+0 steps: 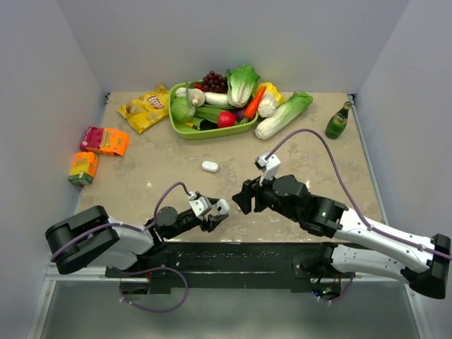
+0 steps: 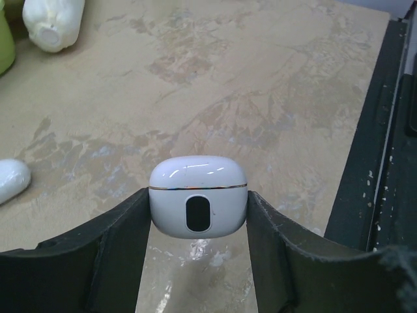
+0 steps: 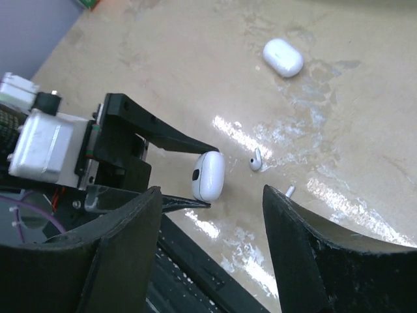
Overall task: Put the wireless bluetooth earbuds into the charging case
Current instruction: Pick up the charging case at the center of the board, then open the charging case.
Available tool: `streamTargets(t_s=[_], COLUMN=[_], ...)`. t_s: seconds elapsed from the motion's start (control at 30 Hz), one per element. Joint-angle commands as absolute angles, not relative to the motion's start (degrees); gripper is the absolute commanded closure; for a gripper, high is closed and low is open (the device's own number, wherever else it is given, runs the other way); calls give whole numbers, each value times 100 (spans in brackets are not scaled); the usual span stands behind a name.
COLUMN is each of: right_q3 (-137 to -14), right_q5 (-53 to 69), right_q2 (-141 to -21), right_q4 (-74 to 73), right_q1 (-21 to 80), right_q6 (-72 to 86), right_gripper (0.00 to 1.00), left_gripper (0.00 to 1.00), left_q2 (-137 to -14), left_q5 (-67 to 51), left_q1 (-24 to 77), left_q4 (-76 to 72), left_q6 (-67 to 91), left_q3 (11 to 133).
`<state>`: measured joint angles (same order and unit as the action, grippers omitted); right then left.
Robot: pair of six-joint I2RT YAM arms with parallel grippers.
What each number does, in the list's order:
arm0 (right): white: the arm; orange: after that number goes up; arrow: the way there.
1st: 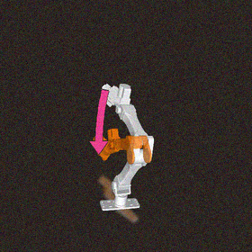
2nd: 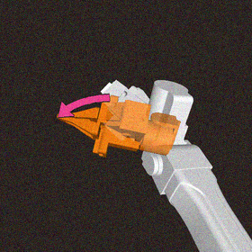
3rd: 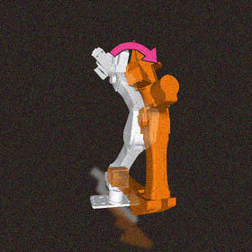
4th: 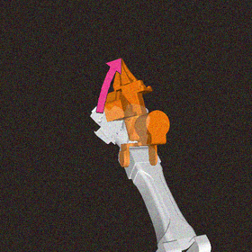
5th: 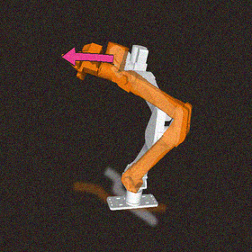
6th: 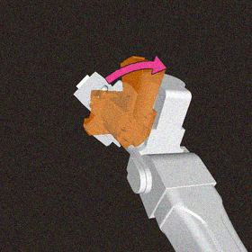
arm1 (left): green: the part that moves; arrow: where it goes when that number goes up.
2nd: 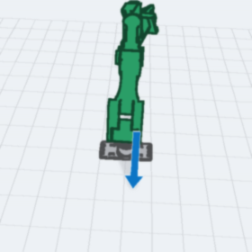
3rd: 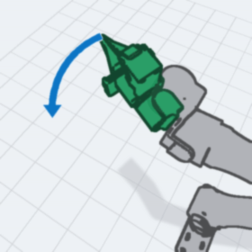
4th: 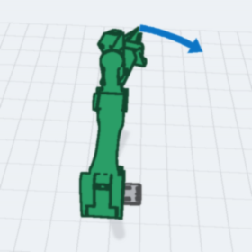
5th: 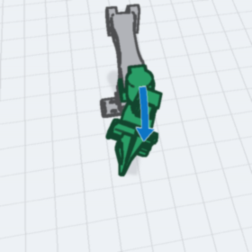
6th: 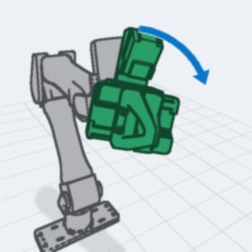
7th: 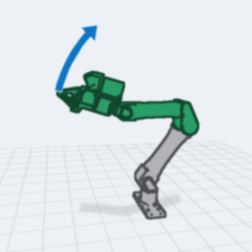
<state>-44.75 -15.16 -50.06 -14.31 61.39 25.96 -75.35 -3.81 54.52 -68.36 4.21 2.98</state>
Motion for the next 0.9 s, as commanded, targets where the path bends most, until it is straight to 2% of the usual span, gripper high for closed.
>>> streamTargets(t_s=[0.0,0.37,0.87], right_q3=[-4878,-4931,-4799], right_q5=[-1117,-765,-755], right_q2=[-5370,-6090,-6109], right_q4=[-1714,-1521,-1450], right_q1=[6144,6144,6144], right_q6=[2540,2496,2558], right_gripper=[35,35,35], left_gripper=[100,100,100], left_q2=[-7401,-6856,-6372], left_q5=[-835,-211,228], left_q1=[5660,6450,6636], left_q4=[-9967,-9194,-8859], left_q6=[-623,-1634,-1837], left_q3=[290,343,202])
